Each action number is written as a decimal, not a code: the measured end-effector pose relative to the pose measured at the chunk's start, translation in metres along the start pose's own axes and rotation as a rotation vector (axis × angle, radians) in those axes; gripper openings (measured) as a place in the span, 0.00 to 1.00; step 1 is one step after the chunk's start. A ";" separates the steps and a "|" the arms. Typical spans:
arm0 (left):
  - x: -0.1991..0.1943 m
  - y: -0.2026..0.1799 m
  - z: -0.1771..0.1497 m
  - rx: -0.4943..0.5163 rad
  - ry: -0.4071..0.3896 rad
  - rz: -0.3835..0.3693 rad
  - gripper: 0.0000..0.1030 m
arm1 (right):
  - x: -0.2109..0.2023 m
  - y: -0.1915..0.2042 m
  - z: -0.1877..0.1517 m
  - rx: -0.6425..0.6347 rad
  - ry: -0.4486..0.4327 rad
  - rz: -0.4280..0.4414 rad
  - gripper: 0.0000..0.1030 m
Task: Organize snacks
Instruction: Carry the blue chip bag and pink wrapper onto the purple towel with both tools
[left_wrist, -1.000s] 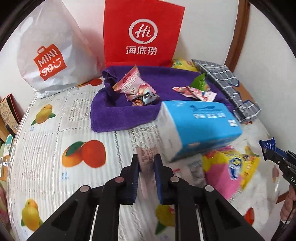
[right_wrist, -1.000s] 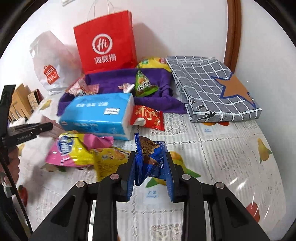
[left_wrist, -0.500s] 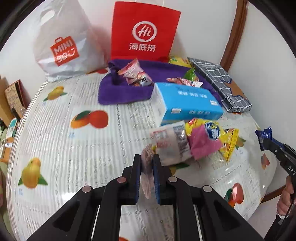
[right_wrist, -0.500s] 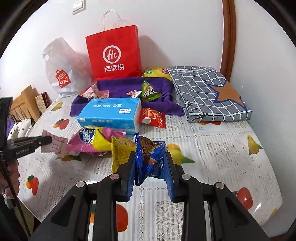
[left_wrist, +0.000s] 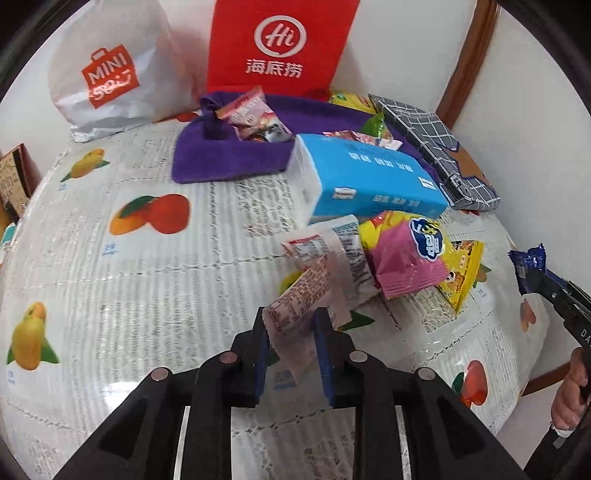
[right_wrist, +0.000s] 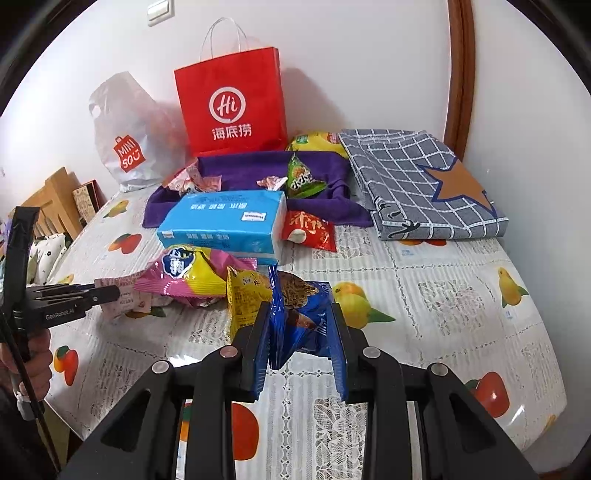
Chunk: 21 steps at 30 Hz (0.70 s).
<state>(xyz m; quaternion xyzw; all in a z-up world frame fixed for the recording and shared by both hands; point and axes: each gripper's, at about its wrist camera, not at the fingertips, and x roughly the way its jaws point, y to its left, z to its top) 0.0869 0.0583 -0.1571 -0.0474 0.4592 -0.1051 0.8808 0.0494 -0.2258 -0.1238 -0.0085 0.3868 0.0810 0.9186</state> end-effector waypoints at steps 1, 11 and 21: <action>0.001 -0.002 0.000 0.002 -0.005 -0.005 0.23 | 0.002 0.000 -0.001 -0.001 0.003 0.000 0.28; -0.022 -0.008 0.008 0.034 -0.073 -0.037 0.11 | 0.009 0.000 0.008 -0.010 0.011 0.007 0.28; -0.055 -0.004 0.030 0.010 -0.139 -0.031 0.10 | 0.007 0.009 0.042 -0.043 -0.031 0.026 0.28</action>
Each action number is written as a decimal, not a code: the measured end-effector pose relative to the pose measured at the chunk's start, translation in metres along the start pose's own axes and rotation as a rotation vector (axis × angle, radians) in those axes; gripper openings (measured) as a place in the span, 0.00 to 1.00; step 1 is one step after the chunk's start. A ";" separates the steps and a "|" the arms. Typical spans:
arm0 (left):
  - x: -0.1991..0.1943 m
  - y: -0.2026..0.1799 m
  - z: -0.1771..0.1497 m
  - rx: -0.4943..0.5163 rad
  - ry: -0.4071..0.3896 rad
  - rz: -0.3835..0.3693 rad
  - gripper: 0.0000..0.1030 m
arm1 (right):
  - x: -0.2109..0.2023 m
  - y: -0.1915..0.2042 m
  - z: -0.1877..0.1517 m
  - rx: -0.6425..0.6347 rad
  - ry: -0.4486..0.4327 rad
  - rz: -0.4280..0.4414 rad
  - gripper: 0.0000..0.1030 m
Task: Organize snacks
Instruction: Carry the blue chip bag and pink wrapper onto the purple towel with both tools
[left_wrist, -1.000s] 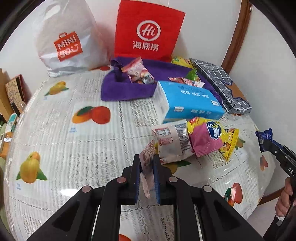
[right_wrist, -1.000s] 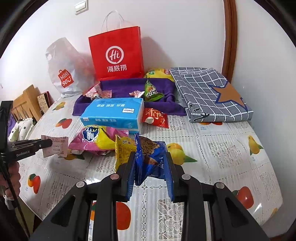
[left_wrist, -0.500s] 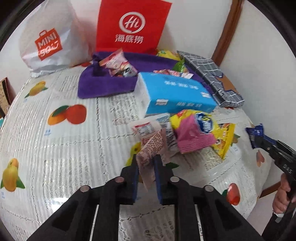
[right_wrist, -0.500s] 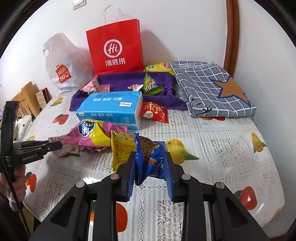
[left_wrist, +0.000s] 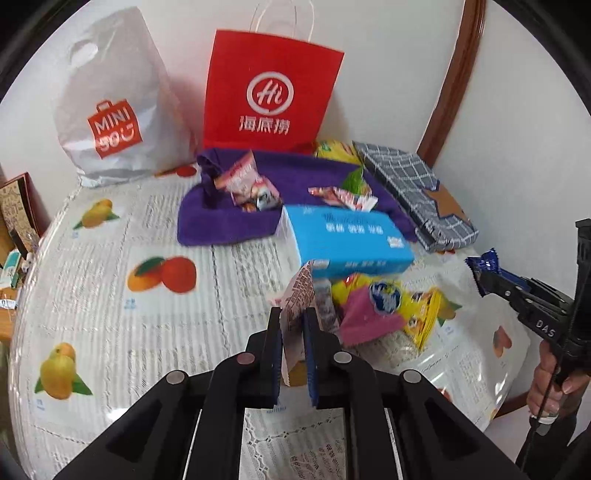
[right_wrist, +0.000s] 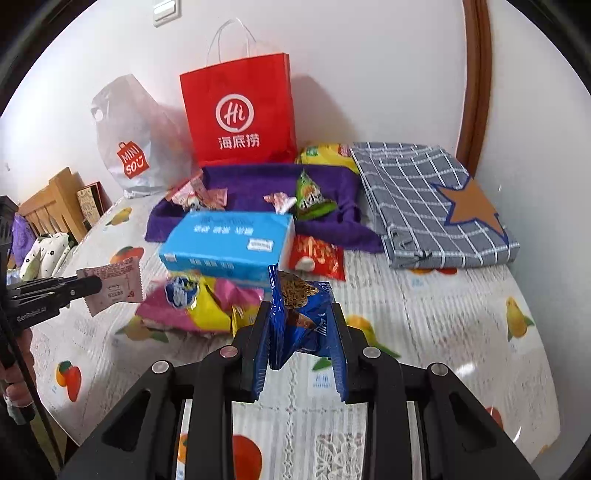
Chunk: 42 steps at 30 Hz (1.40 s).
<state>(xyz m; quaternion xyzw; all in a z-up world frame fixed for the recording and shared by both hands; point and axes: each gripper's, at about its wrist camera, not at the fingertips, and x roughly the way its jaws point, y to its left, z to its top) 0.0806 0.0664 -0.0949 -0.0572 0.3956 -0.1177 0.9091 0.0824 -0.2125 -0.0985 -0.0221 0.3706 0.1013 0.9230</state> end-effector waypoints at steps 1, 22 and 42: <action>-0.002 -0.001 0.004 -0.002 -0.004 0.000 0.10 | 0.000 0.002 0.003 -0.003 -0.004 0.001 0.28; 0.013 -0.012 0.098 0.029 -0.060 -0.019 0.10 | 0.044 0.028 0.106 -0.036 -0.055 0.047 0.28; 0.070 0.008 0.168 0.020 -0.049 0.024 0.10 | 0.109 0.034 0.183 -0.048 -0.072 0.048 0.28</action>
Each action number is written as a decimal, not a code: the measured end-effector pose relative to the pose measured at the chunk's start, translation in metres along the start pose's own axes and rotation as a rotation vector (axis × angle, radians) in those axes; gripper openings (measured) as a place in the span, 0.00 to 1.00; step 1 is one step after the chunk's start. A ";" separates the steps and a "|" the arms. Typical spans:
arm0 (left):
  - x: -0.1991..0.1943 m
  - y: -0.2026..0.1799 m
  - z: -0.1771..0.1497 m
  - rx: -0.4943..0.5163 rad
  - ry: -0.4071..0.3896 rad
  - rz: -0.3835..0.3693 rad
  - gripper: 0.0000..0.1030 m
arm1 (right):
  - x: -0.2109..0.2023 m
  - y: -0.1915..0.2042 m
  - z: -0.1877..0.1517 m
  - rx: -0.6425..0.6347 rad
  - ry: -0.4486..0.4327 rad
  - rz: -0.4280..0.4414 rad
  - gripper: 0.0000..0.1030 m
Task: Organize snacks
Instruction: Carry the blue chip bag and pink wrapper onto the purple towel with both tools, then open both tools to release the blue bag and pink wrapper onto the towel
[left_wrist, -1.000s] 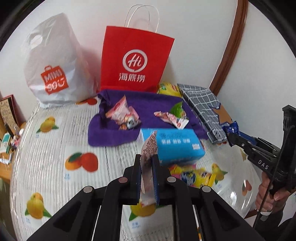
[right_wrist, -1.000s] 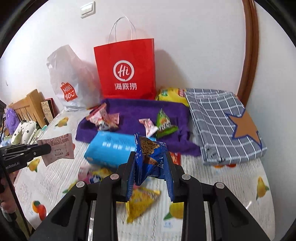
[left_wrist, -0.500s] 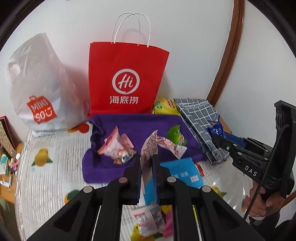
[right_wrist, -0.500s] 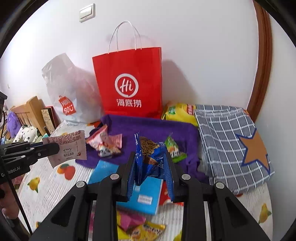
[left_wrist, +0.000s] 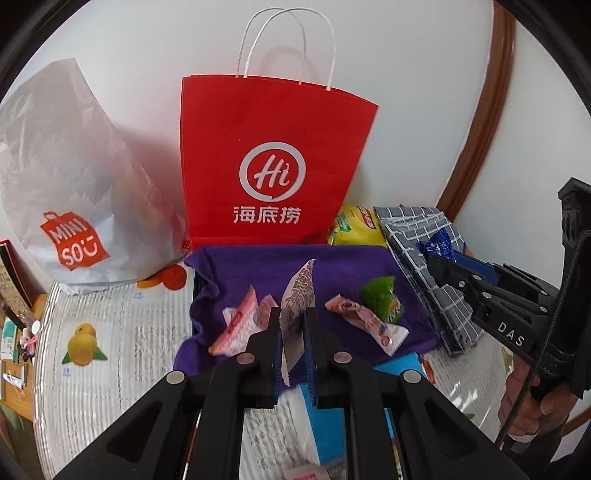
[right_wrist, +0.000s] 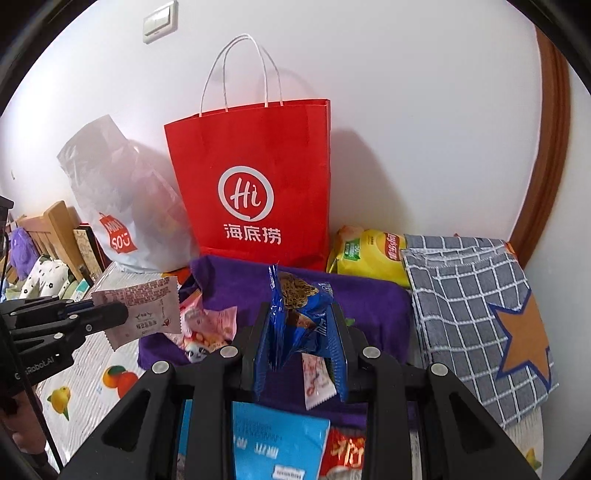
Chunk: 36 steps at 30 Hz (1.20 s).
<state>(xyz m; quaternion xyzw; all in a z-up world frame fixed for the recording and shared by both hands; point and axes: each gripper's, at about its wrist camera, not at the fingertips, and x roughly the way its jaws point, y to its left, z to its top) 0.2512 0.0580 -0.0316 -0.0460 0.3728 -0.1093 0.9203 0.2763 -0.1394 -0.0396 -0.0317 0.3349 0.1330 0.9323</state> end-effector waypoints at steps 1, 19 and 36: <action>0.004 0.001 0.004 -0.001 -0.002 0.001 0.10 | 0.003 0.000 0.003 -0.002 -0.003 -0.005 0.28; 0.093 0.033 0.030 -0.045 0.096 0.006 0.10 | 0.083 -0.015 0.014 -0.036 0.064 -0.040 0.28; 0.114 0.043 0.025 -0.081 0.146 -0.011 0.10 | 0.129 -0.022 -0.005 -0.044 0.207 -0.015 0.28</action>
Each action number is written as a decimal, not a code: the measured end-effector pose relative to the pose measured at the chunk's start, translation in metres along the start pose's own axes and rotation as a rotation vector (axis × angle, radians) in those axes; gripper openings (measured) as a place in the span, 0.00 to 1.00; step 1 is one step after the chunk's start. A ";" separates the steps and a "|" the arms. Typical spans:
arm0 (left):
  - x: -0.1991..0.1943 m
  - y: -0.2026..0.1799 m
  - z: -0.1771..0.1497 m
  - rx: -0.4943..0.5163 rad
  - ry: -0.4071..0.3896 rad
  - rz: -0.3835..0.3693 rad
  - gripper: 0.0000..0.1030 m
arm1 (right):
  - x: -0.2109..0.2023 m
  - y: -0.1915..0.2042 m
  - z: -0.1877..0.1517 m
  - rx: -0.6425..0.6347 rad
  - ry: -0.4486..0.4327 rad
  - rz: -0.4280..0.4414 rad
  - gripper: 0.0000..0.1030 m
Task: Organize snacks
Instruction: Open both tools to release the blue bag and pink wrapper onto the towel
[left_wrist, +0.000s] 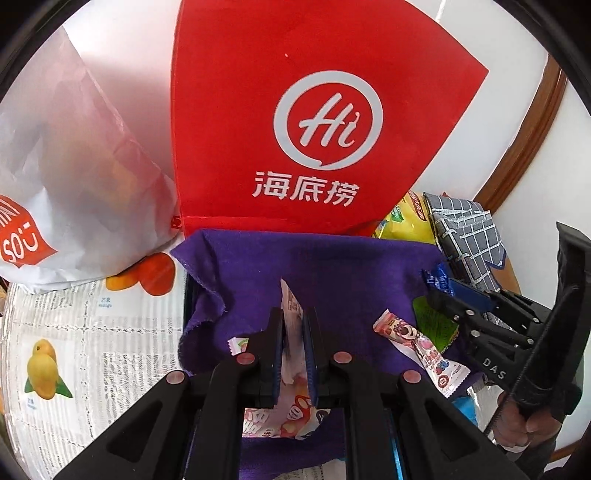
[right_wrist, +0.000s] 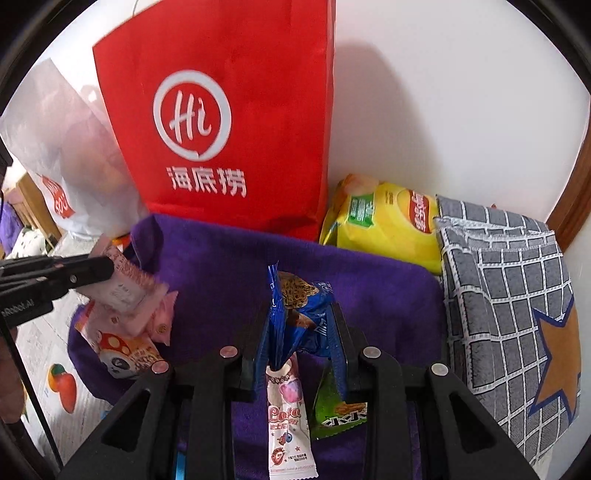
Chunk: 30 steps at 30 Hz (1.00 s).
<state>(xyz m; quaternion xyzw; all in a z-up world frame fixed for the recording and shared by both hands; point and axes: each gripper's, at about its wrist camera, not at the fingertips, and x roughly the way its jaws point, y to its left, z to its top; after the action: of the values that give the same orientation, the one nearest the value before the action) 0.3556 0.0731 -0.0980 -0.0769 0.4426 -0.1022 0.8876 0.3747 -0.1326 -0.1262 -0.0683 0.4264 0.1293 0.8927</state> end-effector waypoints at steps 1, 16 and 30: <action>0.001 0.000 0.000 0.001 0.002 0.000 0.10 | 0.001 0.000 0.000 -0.002 0.003 -0.003 0.28; 0.013 -0.004 -0.003 0.008 0.051 -0.004 0.10 | 0.008 0.003 -0.001 -0.021 0.030 -0.012 0.28; -0.004 -0.010 -0.001 0.015 0.025 -0.029 0.49 | -0.005 0.001 0.001 -0.006 0.011 -0.016 0.46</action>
<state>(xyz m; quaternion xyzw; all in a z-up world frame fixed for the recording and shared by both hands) 0.3512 0.0648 -0.0936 -0.0754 0.4515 -0.1194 0.8810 0.3721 -0.1327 -0.1219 -0.0752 0.4305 0.1233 0.8910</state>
